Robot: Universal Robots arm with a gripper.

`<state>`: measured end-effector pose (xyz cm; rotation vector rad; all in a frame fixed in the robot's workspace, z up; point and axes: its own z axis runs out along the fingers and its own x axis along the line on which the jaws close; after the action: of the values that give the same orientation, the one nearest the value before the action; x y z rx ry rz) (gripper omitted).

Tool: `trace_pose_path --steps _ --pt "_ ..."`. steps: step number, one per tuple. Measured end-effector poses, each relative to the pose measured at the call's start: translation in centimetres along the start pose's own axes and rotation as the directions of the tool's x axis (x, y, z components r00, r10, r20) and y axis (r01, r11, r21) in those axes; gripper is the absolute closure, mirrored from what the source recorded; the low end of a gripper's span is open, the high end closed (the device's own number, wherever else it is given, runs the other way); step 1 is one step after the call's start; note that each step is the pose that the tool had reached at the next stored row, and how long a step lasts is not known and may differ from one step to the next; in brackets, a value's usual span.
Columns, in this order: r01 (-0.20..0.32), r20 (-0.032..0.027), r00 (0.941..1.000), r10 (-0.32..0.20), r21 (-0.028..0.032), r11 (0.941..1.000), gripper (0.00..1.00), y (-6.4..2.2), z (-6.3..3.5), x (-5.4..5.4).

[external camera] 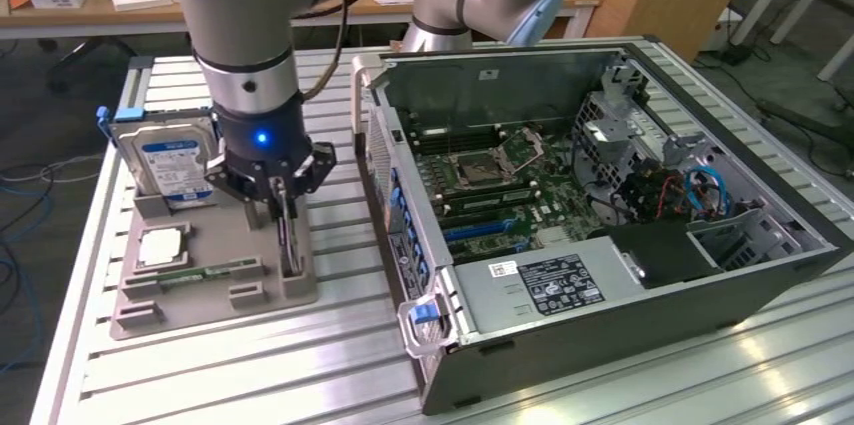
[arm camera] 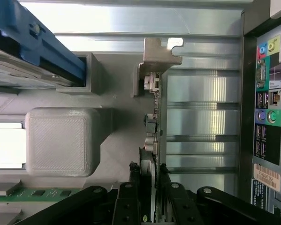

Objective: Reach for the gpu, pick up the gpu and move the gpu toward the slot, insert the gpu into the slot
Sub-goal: 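Pick up the gpu and move the gpu toward the slot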

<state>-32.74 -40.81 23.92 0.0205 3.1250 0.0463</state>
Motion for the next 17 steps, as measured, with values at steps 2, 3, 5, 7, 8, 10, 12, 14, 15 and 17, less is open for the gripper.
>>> trace_pose_path --steps 2,3,5,7,8,10,12,14,15,17 --pt "0.000 0.0001 1.0000 0.000 -0.0001 1.0000 0.74 0.03 -0.84 0.0" --pt "0.000 -0.0001 1.0000 0.000 0.0000 1.0000 0.74 0.04 -1.30 0.0" --pt "0.000 0.0002 1.0000 0.000 -0.0001 1.0000 0.74 0.07 -2.17 0.0" --pt "0.000 0.0001 1.0000 0.000 0.0000 1.0000 0.74 0.09 -3.00 0.0" --pt "0.000 0.0001 1.0000 0.000 0.0000 1.0000 0.74 0.10 -3.46 -0.1" --pt "0.000 0.0001 1.0000 0.000 0.0000 1.0000 0.74 0.14 -4.80 -0.1" --pt "0.000 0.0001 1.0000 0.000 -0.0001 1.0000 0.74 0.18 -6.15 -0.1" --pt "0.000 0.0002 1.0000 0.000 -0.0001 1.0000 0.74 0.21 -6.94 -0.1" --pt "0.000 0.0001 1.0000 0.000 0.0000 1.0000 0.74 0.21 -7.24 -0.1" --pt "0.000 0.0001 1.0000 0.000 -0.0001 1.0000 0.74 0.23 -7.74 -0.1"
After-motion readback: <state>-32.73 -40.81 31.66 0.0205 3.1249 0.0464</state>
